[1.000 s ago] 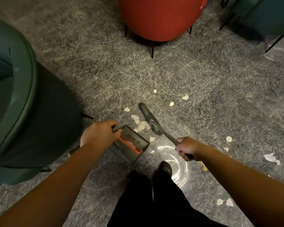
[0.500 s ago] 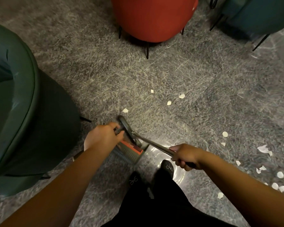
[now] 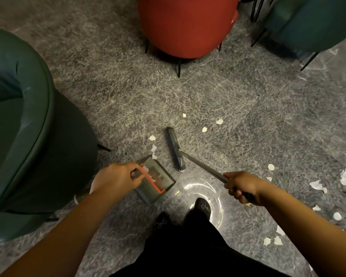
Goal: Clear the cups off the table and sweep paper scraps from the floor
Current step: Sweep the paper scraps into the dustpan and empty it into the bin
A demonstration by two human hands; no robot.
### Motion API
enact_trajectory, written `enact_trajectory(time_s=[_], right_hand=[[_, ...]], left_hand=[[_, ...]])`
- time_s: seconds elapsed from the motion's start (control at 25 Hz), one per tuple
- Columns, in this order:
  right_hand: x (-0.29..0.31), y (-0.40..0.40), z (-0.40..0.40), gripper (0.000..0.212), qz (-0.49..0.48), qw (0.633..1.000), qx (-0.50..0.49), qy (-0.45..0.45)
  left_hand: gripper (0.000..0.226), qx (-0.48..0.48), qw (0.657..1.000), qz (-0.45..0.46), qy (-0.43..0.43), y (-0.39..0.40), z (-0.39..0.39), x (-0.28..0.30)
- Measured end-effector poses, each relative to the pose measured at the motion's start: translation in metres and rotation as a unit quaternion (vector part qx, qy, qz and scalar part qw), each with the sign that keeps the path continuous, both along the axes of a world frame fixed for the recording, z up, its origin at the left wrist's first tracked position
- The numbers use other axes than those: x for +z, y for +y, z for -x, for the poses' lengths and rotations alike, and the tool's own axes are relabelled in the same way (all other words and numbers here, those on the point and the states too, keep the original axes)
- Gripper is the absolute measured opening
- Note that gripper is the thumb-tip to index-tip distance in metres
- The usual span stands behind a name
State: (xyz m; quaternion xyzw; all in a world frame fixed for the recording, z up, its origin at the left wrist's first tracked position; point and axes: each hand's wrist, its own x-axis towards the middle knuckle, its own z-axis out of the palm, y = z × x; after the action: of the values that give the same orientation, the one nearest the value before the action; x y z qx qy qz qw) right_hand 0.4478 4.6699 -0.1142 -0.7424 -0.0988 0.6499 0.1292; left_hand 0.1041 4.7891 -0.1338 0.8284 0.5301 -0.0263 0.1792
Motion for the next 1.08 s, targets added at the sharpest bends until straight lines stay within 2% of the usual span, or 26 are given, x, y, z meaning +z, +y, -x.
enact_trajectory(time_s=[0.12,0.24,0.48,0.64,0.8,0.96,1.08], right_hand=[[-0.02,0.002,-0.001,0.022,0.008,1.0,0.002,-0.023],[-0.043,0.002,0.009,0.017,0.019,0.999,0.022,-0.029],[-0.061,0.002,0.035,0.027,0.012,0.999,0.009,0.034],[-0.043,-0.008,0.042,0.021,0.018,0.997,-0.011,0.068],[-0.024,-0.01,0.042,0.043,0.002,0.997,-0.014,0.074],[-0.013,0.001,0.04,0.053,-0.016,0.998,-0.008,0.056],[-0.009,0.014,0.042,0.052,-0.028,0.999,-0.009,0.04]], left_hand=[[0.021,-0.004,0.999,0.039,0.004,0.002,0.004,0.0],[0.022,-0.012,0.999,0.037,0.0,0.001,0.002,-0.004],[0.026,-0.01,0.999,0.038,0.007,0.006,-0.014,-0.007],[0.025,-0.011,0.999,0.027,0.014,0.006,-0.013,-0.007],[0.026,-0.003,0.999,0.033,0.015,0.0,-0.004,-0.006],[0.026,0.088,0.995,0.037,0.008,-0.009,0.008,-0.001],[0.026,0.152,0.988,0.041,0.002,-0.008,0.015,0.002]])
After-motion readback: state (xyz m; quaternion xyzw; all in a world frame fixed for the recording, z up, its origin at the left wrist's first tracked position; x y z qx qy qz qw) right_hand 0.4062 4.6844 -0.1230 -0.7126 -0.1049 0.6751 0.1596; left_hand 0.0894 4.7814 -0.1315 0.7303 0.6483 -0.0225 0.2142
